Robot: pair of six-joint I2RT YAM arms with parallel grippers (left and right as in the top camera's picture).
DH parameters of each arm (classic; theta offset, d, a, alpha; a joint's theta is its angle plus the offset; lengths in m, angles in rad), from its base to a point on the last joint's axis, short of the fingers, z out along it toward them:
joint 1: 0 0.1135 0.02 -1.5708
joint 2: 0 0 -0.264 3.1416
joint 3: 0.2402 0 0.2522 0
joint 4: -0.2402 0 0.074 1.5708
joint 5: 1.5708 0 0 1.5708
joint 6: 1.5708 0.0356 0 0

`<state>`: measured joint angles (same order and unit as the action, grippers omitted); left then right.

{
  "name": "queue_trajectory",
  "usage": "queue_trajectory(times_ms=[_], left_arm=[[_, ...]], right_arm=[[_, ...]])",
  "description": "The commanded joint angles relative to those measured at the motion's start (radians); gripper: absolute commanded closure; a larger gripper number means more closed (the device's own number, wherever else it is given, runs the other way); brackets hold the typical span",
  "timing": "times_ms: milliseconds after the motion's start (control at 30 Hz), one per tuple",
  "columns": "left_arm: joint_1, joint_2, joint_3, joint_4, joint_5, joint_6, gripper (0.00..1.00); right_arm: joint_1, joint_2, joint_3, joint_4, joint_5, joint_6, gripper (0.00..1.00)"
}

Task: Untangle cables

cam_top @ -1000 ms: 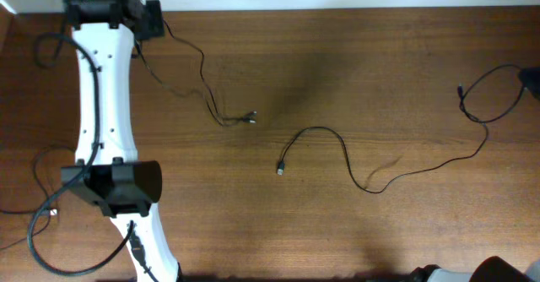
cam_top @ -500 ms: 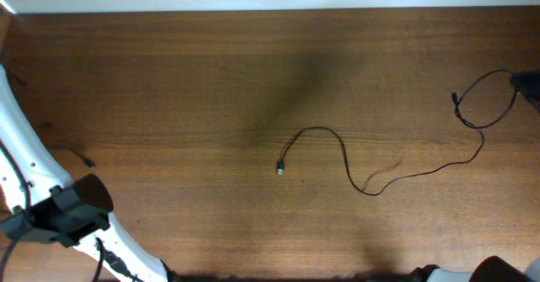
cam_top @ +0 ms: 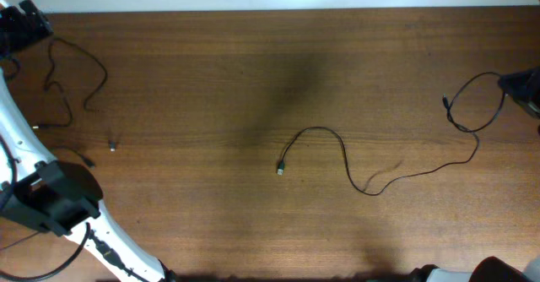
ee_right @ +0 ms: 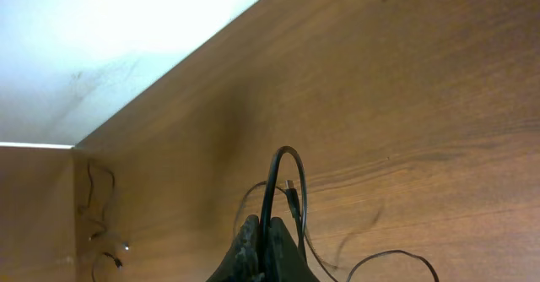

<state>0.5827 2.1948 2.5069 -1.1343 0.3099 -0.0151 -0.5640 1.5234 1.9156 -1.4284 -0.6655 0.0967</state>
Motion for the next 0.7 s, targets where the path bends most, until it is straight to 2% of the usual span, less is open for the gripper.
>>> queue_trajectory(times_ms=[0, 100, 200, 233, 300, 367, 433, 467, 567, 667], left_arm=[[-0.022, -0.076, 0.017, -0.099, 0.226, 0.073, 0.01], [-0.166, -0.145, 0.017, -0.218, 0.244, 0.093, 0.01], [-0.376, -0.146, 0.007, -0.298, 0.252, 0.102, 0.01], [-0.472, -0.146, 0.005, -0.301, 0.269, 0.15, 0.01], [-0.611, -0.146, -0.002, -0.296, 0.286, 0.22, 0.01], [-0.735, -0.14, -0.029, -0.28, 0.319, 0.249, 0.01], [-0.801, -0.138, -0.114, -0.229, 0.542, 0.349, 0.01], [-0.813, -0.138, -0.153, -0.196, 0.615, 0.362, 0.01], [-0.83, -0.138, -0.309, -0.001, 0.935, 0.362, 0.01], [-0.845, -0.138, -0.358, 0.137, 1.11, 0.361, 0.01]], right_arm=[[0.077, 0.002, 0.003, 0.003, -0.001, -0.015, 0.96], [0.253, 0.002, 0.003, 0.045, -0.114, -0.014, 0.96], [0.465, 0.002, 0.003, 0.174, -0.147, 0.097, 0.96], [0.517, 0.002, 0.003, 0.225, -0.147, 0.147, 0.96], [0.558, 0.002, 0.003, 0.307, -0.154, 0.224, 0.96], [0.552, 0.003, 0.003, 0.373, -0.259, 0.238, 0.96], [0.533, 0.005, 0.003, 0.393, -0.285, 0.26, 0.96], [0.524, 0.006, 0.003, 0.392, -0.287, 0.26, 0.96], [0.523, 0.008, 0.003, 0.388, -0.29, 0.259, 0.96], [0.524, 0.015, 0.003, 0.377, -0.296, 0.256, 0.96]])
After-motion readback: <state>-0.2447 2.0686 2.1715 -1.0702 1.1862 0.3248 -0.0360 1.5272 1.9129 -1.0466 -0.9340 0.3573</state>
